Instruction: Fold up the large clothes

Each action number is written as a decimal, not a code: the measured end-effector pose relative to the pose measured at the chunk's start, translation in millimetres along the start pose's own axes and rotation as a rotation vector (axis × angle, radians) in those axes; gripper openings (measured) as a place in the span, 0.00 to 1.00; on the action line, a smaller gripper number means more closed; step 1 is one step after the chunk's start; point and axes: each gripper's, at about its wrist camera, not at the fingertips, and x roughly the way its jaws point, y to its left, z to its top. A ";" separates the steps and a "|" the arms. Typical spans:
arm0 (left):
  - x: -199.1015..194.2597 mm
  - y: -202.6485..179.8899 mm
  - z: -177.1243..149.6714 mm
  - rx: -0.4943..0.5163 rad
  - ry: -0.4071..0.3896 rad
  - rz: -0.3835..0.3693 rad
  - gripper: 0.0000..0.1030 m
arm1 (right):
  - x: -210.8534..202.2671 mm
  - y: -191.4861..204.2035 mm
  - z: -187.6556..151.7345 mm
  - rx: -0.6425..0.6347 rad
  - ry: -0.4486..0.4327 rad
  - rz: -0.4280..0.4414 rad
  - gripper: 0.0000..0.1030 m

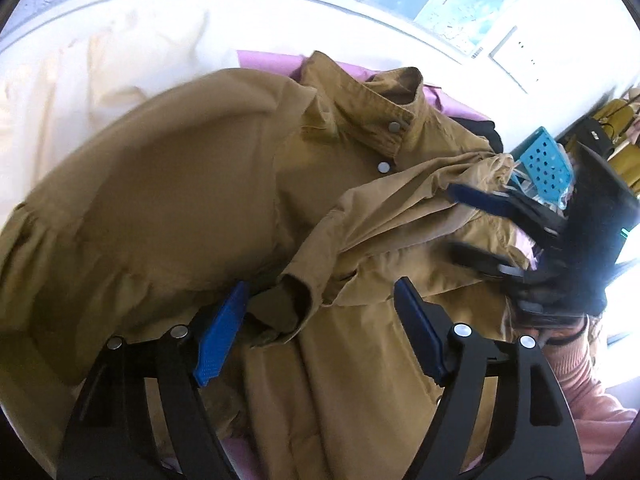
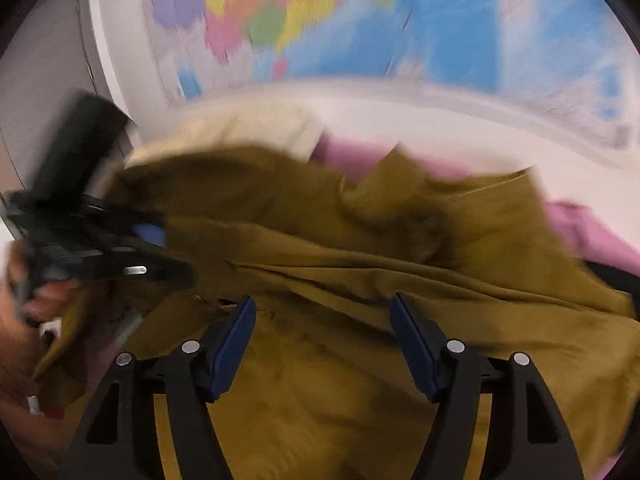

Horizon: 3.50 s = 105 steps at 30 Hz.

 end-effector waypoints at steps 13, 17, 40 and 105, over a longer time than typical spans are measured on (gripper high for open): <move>-93.1 9.5 -46.3 0.079 -0.224 0.150 0.86 | 20.4 0.3 9.5 0.085 0.032 -0.016 0.68; -106.5 15.0 -63.8 0.082 -0.254 0.174 0.87 | 17.5 37.1 20.0 -0.013 0.006 0.077 0.68; -114.8 52.4 -154.6 0.045 -0.169 0.249 0.75 | -2.6 111.3 -28.5 -0.150 0.057 0.378 0.78; 30.6 -28.7 1.6 0.124 -0.161 0.107 0.85 | -110.8 -125.2 -96.6 0.292 -0.100 0.048 0.94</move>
